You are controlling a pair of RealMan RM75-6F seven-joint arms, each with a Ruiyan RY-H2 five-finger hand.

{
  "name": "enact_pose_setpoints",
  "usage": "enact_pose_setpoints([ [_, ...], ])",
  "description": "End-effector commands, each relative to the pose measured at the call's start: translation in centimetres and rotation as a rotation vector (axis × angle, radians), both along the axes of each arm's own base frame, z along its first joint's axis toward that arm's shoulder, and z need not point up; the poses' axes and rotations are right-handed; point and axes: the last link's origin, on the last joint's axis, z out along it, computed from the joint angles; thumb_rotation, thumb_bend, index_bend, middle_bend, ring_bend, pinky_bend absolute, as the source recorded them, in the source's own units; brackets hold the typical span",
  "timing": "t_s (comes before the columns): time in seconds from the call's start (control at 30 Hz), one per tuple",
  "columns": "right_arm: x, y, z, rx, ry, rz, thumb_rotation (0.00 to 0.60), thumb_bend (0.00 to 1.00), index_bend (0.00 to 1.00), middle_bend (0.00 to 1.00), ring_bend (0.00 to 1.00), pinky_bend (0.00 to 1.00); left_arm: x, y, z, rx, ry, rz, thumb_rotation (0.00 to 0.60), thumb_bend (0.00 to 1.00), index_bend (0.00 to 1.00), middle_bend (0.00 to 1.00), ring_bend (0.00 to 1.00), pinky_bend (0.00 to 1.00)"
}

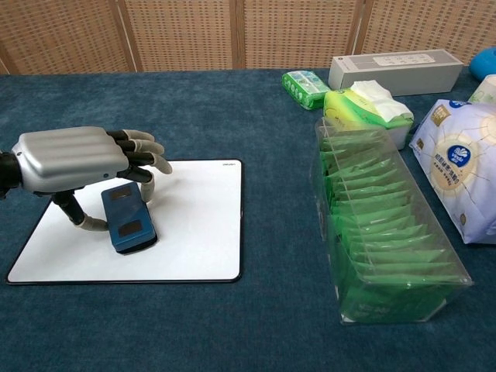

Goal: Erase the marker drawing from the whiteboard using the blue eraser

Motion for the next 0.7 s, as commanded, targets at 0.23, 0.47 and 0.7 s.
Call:
enact_pose_setpoints([
  [0.23,0.0,0.1,0.2,-0.008,0.0,0.001,0.6,0.33,0.24,0.21,0.05,0.11,-1.7,0.6,1.4,0.042,0.016,0.056,0.6,0.29,0.74,0.17,0.0,0.0],
  [0.47,-0.1,0.1,0.2,-0.008,-0.002,0.003,0.6,0.33,0.24,0.21,0.05,0.11,-1.3,-0.3,1.2,0.018,0.0,0.038,0.6,0.29,0.74,0.17,0.0,0.0],
  [0.7,-0.1,0.2,0.3,-0.01,-0.002,0.003,0.6,0.33,0.24,0.21,0.05,0.11,-0.5,-1.3,1.0,-0.011,-0.025,0.004,0.6,0.29,0.74,0.17,0.0,0.0],
])
